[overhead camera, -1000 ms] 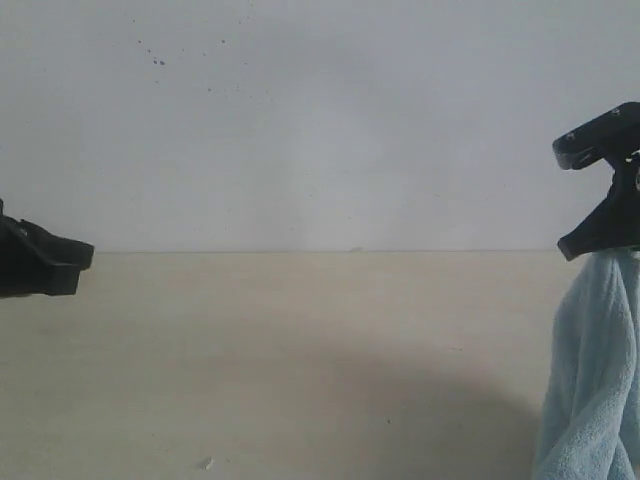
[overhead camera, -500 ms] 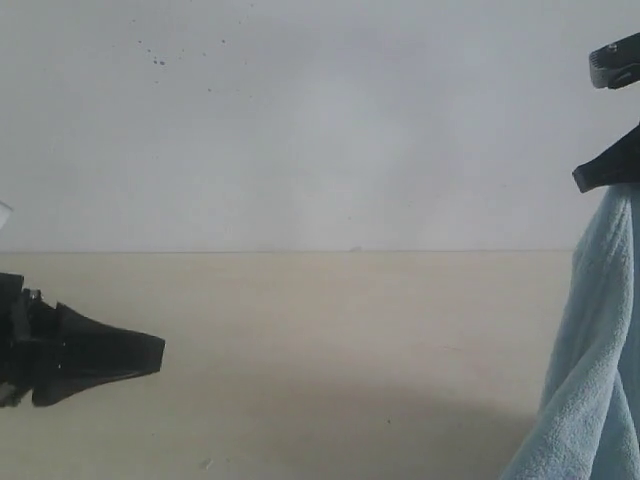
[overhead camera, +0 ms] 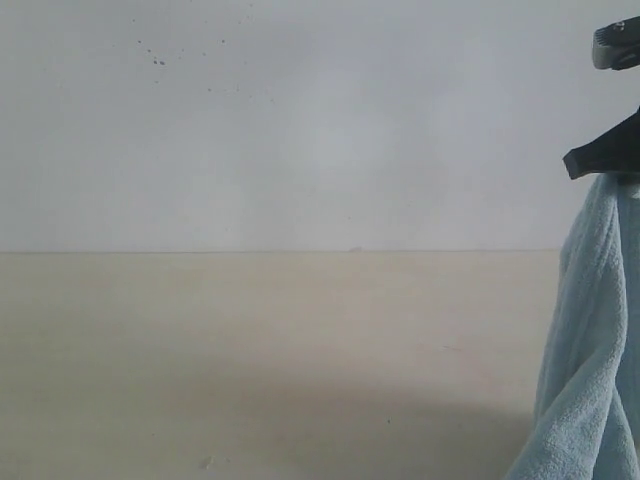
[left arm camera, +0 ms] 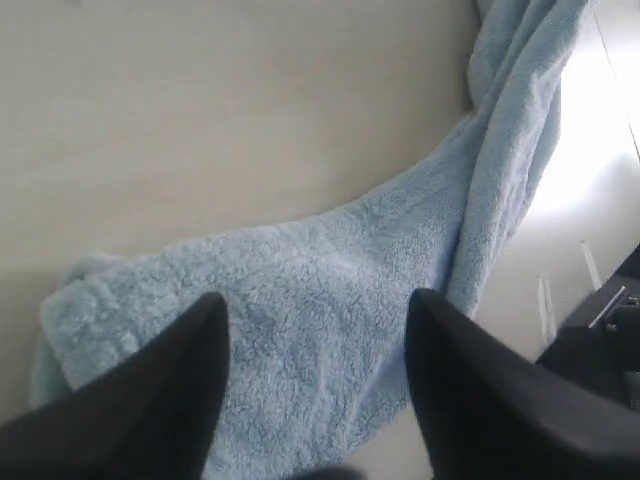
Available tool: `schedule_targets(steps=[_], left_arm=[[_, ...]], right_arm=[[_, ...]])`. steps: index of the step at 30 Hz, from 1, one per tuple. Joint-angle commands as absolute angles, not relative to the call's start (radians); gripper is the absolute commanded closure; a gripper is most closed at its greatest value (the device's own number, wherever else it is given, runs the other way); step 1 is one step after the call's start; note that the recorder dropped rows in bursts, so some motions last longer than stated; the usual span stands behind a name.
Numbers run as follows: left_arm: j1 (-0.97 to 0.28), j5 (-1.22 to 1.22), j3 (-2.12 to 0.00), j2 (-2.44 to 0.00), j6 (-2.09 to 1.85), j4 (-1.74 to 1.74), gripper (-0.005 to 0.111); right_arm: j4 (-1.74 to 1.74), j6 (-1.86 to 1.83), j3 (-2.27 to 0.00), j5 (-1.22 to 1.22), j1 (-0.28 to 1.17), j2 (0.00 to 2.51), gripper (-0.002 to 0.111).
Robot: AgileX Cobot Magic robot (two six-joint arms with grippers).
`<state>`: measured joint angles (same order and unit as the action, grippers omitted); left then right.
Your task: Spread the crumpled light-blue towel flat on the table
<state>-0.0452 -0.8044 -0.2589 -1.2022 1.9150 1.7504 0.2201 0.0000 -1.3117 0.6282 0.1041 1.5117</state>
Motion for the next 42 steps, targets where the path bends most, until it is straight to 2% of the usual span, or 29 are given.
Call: schedule_targets(steps=[1,15,24,34,42], left_arm=[[-0.044,-0.743,-0.223,-1.193,1.962,1.744,0.056],[-0.044,-0.529,-0.195,-1.193,1.959,1.744,0.056],[-0.044,-0.566,-0.195,-1.220,1.947,1.744,0.056],[-0.044,-0.612,-0.260,-1.447,1.862,1.744,0.056],[-0.044,-0.602,-0.274,-1.528,1.729,1.648,0.056]], right_arm=[[0.212,-0.010,-1.316,0.606,0.101,1.498,0.108],[0.120,-0.089,-1.316,0.573,0.101,1.498,0.108],[0.120,-0.089,-1.316,0.558,0.101,1.498,0.108],[0.120,-0.091,-1.316,0.554,0.101,1.498,0.108],[0.120,-0.098,-1.316,0.546,0.101,1.498,0.108]])
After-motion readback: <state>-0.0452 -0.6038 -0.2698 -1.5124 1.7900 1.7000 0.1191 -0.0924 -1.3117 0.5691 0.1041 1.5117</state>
